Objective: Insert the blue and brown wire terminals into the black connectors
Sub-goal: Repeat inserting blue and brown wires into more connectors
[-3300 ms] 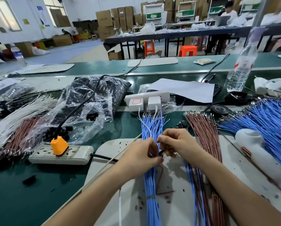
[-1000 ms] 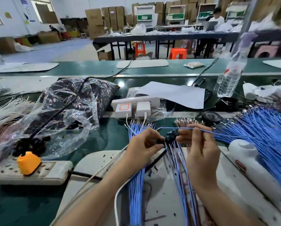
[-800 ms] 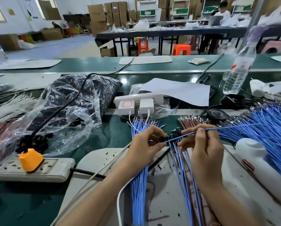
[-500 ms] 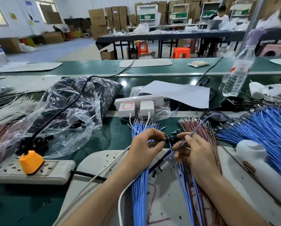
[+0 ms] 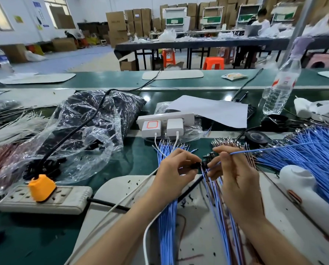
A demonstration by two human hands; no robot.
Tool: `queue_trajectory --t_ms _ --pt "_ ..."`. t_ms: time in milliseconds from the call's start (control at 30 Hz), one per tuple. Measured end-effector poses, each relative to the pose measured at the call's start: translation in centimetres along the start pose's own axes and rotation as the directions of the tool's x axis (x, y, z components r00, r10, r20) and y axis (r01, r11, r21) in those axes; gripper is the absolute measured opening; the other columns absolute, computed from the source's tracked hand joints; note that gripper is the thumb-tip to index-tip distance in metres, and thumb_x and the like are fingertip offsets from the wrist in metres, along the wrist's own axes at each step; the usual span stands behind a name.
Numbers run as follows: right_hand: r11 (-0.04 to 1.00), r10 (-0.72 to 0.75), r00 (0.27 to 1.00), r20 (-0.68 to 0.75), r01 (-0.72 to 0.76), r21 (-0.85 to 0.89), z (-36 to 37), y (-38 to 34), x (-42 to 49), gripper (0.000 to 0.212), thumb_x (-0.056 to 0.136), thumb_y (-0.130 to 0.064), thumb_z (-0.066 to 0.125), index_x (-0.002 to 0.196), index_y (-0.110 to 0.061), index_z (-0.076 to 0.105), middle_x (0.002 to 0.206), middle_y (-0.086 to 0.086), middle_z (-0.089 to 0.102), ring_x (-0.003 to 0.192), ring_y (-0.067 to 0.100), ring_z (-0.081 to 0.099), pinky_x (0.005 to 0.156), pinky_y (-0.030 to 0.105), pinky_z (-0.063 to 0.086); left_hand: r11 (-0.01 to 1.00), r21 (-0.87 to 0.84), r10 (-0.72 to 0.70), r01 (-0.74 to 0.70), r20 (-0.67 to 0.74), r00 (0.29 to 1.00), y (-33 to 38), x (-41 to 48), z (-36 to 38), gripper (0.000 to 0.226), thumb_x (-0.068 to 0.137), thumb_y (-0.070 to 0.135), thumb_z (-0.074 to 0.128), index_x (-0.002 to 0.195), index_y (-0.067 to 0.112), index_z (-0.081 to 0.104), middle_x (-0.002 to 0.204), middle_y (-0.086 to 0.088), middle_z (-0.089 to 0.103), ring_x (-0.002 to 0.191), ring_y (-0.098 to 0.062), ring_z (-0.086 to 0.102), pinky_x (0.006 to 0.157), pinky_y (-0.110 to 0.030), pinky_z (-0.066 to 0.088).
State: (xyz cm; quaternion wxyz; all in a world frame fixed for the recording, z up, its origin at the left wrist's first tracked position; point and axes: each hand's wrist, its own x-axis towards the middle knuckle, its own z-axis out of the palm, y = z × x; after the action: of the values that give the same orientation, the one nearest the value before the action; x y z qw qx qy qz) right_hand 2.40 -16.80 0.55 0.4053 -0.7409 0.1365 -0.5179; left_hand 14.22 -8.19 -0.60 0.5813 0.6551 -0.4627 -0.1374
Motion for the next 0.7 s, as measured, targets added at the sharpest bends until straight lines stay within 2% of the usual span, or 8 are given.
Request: queue_trajectory --t_ms 67,200,267,433,533,633,700 --pt "0.999 0.036 0.999 -0.011 -0.036 0.007 0.03 0.12 -0.03 0.017 0.100 -0.024 0.041 0.096 -0.032 0.055 0.071 -0.001 0.065 0.058 0.013 0.064 0.058 0.032 0.054 1.000 0.012 -0.002 0.002 0.005 1.000 0.02 -0.01 -0.07 0.023 0.080 -0.013 0.066 0.093 0.006 0.066 0.101 -0.005 0.057 0.092 -0.014 0.067 0.087 -0.021 0.052" --pt "0.998 0.042 0.998 -0.038 -0.041 0.043 -0.13 0.20 0.15 0.019 0.098 -0.023 0.038 0.092 -0.024 0.056 0.074 -0.002 0.066 0.060 0.010 0.066 0.060 0.022 0.054 1.000 0.004 -0.009 0.009 -0.030 0.999 -0.01 0.04 0.02 0.035 0.079 -0.014 0.064 0.085 0.020 0.062 0.098 -0.012 0.061 0.091 -0.017 0.067 0.081 -0.019 0.051" --pt "0.998 0.033 0.999 -0.023 -0.031 0.054 0.04 0.12 0.06 0.021 0.098 -0.022 0.038 0.090 -0.017 0.056 0.077 -0.002 0.067 0.062 0.009 0.067 0.061 0.021 0.054 1.000 0.017 -0.019 0.020 -0.038 0.999 -0.17 0.08 0.10 0.037 0.078 -0.014 0.064 0.084 0.022 0.060 0.096 -0.011 0.062 0.088 -0.017 0.067 0.078 -0.018 0.049" --pt "0.998 -0.028 1.000 0.000 0.028 0.048 0.21 0.04 -0.19 0.022 0.099 -0.016 0.038 0.087 -0.014 0.057 0.079 -0.001 0.066 0.065 0.009 0.068 0.062 0.024 0.055 0.999 0.038 -0.012 0.013 -0.019 1.000 -0.48 0.19 0.06 0.040 0.078 -0.011 0.066 0.084 0.028 0.060 0.094 -0.003 0.061 0.087 -0.016 0.066 0.080 -0.021 0.051" --pt "0.999 -0.001 0.999 0.039 -0.001 0.045 0.38 0.35 -0.13 0.023 0.098 -0.018 0.039 0.089 -0.010 0.058 0.078 -0.001 0.067 0.065 0.008 0.068 0.061 0.026 0.056 0.999 0.044 -0.007 0.009 -0.025 1.000 -0.50 0.33 0.12 0.044 0.078 -0.012 0.066 0.084 0.031 0.059 0.095 -0.004 0.061 0.090 -0.020 0.066 0.083 -0.028 0.054" --pt "0.999 0.015 0.997 0.078 -0.019 0.039 0.70 0.57 -0.17 0.029 0.098 -0.023 0.039 0.089 -0.006 0.060 0.077 0.001 0.067 0.065 0.009 0.069 0.062 0.034 0.058 0.997 0.065 0.029 -0.029 -0.005 1.000 -0.66 0.30 0.04 0.047 0.076 -0.015 0.065 0.086 0.031 0.058 0.092 0.001 0.058 0.086 -0.016 0.066 0.082 -0.024 0.054" --pt "0.999 0.037 0.993 0.111 -0.041 0.035 0.71 0.63 -0.30 0.032 0.098 -0.025 0.039 0.088 -0.005 0.061 0.076 0.001 0.067 0.066 0.010 0.069 0.064 0.037 0.057 0.996 0.073 0.053 -0.053 0.002 0.999 -0.81 0.22 0.02 0.044 0.074 -0.016 0.064 0.087 0.025 0.059 0.090 0.002 0.057 0.086 -0.019 0.066 0.083 -0.027 0.055"
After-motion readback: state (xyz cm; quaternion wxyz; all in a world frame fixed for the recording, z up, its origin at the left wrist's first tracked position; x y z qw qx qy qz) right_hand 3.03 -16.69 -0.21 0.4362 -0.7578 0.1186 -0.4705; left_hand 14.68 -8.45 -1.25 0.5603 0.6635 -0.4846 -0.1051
